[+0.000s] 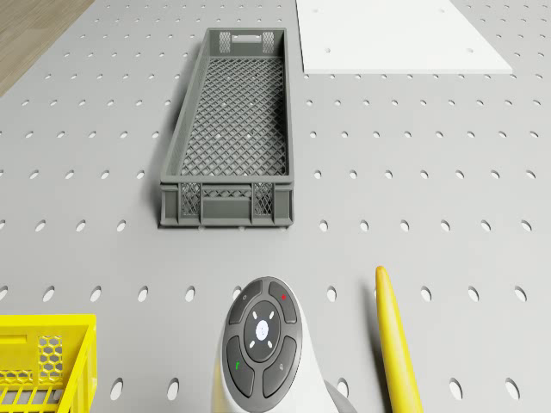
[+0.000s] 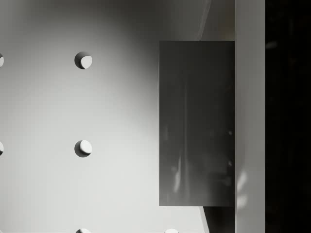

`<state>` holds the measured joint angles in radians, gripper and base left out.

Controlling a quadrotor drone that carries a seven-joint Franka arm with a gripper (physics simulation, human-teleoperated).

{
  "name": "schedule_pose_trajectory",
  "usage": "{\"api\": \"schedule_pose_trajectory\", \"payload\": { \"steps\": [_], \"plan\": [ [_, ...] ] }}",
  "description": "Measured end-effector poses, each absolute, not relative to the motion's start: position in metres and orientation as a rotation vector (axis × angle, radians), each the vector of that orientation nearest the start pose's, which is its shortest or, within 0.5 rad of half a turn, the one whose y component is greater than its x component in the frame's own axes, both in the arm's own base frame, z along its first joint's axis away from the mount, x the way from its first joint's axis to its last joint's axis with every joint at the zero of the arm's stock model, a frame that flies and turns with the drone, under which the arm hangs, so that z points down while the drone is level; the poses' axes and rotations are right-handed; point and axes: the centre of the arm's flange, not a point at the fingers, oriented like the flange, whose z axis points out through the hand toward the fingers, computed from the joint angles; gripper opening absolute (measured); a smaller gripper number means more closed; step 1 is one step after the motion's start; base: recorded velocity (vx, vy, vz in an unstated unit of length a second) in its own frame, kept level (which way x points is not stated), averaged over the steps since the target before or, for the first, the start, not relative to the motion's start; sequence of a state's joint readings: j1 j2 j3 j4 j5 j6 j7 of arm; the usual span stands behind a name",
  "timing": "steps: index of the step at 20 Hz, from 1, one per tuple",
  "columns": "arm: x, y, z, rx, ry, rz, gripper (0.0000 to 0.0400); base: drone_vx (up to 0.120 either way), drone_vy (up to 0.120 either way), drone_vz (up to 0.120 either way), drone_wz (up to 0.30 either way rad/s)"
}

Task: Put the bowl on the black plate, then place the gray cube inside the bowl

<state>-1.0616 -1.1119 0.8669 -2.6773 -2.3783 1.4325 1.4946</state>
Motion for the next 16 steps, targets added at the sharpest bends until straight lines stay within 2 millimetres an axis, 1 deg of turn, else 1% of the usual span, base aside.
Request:
{"api": "schedule_pose_trajectory", "payload": {
  "steps": [4, 8, 13, 14, 16],
  "plan": [
    [0.327, -0.01, 0.627, -0.001, -0.003, 0.785, 0.0252, 0.0, 0.0, 0.0, 0.0],
    [0.327, -0.01, 0.615, 0.0, -0.003, 0.785, 0.0251, 0.0, 0.0, 0.12, 0.0],
    [0.327, -0.01, 0.609, 0.0, -0.003, 0.785, 0.025, 0.0, 0.0, 0.12, 0.0],
    [0.327, -0.01, 0.608, 0.0, -0.002, 0.785, 0.025, -0.04, 0.04, 0.12, 0.0],
    [0.327, -0.01, 0.607, 0.0, -0.002, 0.785, 0.025, -0.12, 0.12, 0.12, 0.0]
  ]
}}
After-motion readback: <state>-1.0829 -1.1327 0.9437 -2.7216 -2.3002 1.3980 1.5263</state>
